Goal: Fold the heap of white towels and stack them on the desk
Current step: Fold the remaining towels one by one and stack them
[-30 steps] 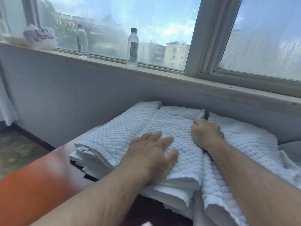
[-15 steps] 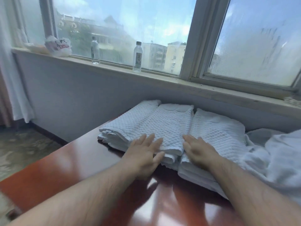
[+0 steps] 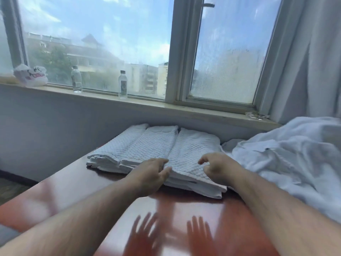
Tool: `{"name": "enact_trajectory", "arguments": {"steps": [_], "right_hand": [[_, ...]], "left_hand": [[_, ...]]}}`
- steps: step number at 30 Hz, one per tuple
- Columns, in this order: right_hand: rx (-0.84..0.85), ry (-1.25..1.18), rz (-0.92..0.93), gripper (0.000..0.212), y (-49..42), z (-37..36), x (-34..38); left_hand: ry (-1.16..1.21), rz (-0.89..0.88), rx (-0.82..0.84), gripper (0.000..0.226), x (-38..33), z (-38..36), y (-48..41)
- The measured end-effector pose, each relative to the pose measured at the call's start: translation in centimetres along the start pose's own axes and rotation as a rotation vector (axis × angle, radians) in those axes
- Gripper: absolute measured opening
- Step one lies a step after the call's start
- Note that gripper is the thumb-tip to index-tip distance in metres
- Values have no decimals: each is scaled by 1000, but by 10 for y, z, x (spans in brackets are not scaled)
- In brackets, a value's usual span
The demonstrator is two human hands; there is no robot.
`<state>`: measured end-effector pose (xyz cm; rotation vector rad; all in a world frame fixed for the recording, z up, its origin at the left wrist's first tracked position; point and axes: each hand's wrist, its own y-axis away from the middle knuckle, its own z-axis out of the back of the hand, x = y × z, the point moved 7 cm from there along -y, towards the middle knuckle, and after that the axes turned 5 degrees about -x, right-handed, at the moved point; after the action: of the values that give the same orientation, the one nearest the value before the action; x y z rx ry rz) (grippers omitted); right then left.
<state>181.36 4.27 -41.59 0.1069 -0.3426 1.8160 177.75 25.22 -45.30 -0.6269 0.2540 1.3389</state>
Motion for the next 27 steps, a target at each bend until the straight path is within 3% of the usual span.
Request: {"name": "enact_trajectory", "arguments": {"steps": [11,15,18,20,23,25,27], "right_hand": [[-397,-230,-325,19,121,40,-146],[-690,-98,-327,10,128,61,-183],[-915,94,-313,26,125,67,-200],[-922,109,-305,45,111,61,-214],[-780,-59,-332,67,77,44,-245],[-693,-80,-337,65,58,26,-263],[-735,21,-327,59,54,15,-265]], "left_hand": [[339,-153,-118,25,-112,-92,20],[489,-154,-70,18,-136,-131,0],[586,-145,-79,18,-144,-161,-20],[644,-117,-102,20,-144,-179,-36],[703,-84,-100,28,-141,-202,-62],[646,-132,-85,37,-141,-218,-76],[521,-211,-71,48,-146,-226,-85]]}}
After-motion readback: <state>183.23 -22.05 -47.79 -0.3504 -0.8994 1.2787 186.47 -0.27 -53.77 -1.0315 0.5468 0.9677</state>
